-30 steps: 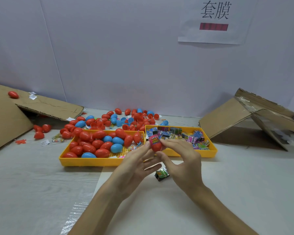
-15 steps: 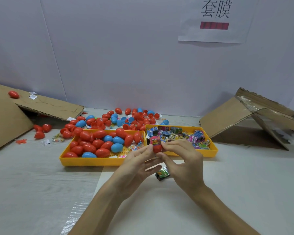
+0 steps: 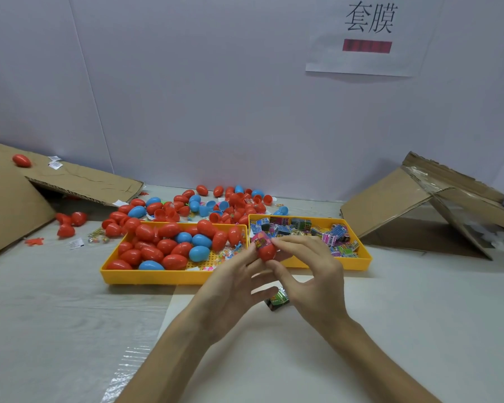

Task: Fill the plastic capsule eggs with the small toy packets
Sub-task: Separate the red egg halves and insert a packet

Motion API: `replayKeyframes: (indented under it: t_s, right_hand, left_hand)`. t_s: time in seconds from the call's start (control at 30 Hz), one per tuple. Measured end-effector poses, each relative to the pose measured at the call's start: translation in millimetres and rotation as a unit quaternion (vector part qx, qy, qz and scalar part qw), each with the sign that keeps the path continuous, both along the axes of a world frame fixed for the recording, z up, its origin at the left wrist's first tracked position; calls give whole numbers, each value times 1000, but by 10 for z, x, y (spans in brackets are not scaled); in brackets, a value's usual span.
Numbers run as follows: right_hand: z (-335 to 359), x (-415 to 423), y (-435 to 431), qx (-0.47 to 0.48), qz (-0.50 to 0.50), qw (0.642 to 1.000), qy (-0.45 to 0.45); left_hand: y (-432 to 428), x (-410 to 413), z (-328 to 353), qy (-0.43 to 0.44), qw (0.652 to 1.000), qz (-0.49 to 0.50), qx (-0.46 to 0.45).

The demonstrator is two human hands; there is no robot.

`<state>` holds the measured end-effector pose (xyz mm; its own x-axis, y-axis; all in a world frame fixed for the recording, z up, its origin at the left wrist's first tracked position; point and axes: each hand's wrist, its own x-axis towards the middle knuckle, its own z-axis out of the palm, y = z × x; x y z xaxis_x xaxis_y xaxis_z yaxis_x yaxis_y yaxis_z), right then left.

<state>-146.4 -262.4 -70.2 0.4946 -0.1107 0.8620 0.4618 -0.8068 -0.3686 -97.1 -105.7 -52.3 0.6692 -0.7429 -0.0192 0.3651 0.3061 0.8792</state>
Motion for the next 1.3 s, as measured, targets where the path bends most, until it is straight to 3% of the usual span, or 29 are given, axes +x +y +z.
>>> replayKeyframes:
  t_s: [0.63, 0.83, 1.3]
  right_hand:
    - [-51, 38, -41, 3, 10, 1000, -16]
    - [-41, 25, -20, 2, 37, 999, 27]
    - [-98, 37, -12, -14, 67, 997, -22]
  left_hand:
    - [-38, 40, -82, -3, 999, 29, 21]
    - [-36, 32, -77, -20, 998, 44, 28]
    - [-1, 31, -89, -27, 998, 44, 39]
